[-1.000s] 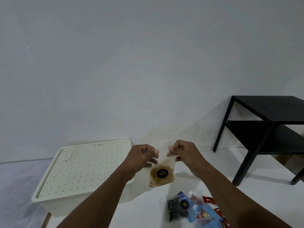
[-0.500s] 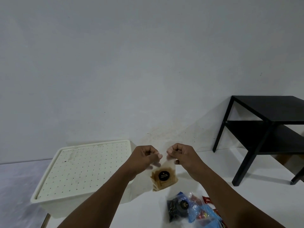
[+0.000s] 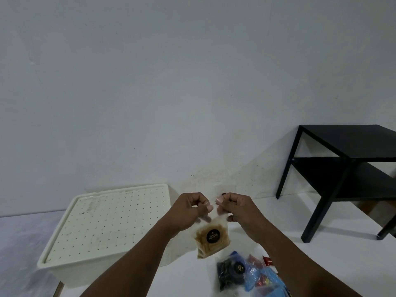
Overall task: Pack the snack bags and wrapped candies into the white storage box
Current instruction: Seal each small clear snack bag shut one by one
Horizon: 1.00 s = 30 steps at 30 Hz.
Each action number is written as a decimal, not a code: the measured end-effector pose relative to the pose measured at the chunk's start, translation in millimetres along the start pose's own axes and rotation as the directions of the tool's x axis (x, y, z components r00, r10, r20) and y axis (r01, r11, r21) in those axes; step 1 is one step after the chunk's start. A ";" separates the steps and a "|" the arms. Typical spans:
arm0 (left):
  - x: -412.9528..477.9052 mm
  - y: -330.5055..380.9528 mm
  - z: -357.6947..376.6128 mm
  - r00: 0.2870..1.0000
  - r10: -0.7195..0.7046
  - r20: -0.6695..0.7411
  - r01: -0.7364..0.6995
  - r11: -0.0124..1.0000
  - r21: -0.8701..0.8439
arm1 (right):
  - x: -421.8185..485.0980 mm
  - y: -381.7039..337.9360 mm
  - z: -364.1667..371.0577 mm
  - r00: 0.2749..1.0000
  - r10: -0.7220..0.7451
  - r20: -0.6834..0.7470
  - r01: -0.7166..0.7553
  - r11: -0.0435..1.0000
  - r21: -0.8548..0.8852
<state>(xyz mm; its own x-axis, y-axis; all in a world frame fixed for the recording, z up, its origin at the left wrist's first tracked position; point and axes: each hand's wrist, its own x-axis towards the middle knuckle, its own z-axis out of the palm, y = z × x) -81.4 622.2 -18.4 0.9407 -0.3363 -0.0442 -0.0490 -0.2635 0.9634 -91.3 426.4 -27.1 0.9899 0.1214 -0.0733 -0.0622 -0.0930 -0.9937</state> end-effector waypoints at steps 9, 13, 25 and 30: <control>0.8 0.5 5.1 0.997 -0.055 0.057 0.057 0.997 -0.044 | 2.1 -0.9 -1.7 0.996 -0.088 -0.032 0.083 0.987 -0.139; 2.5 -0.3 7.5 0.999 0.041 -0.024 -0.040 0.999 0.037 | 3.5 1.8 1.4 0.989 -0.082 -0.122 0.067 0.991 -0.120; 11.1 -14.4 38.4 0.920 0.237 -0.312 -0.138 0.941 0.307 | 2.5 -8.0 18.7 0.936 0.095 -0.340 -0.095 0.995 0.016; 11.8 -18.8 40.0 0.926 0.225 -0.301 -0.146 0.953 0.264 | 5.5 -15.9 16.0 0.954 0.126 -0.274 -0.122 0.992 0.030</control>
<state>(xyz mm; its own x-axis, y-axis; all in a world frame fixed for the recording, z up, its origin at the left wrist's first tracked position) -82.8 587.1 -47.6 0.9617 -0.0985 0.2558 -0.2726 -0.4409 0.8552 -86.9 444.4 -13.1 0.9710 -0.1663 -0.1717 -0.1865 -0.0774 -0.9794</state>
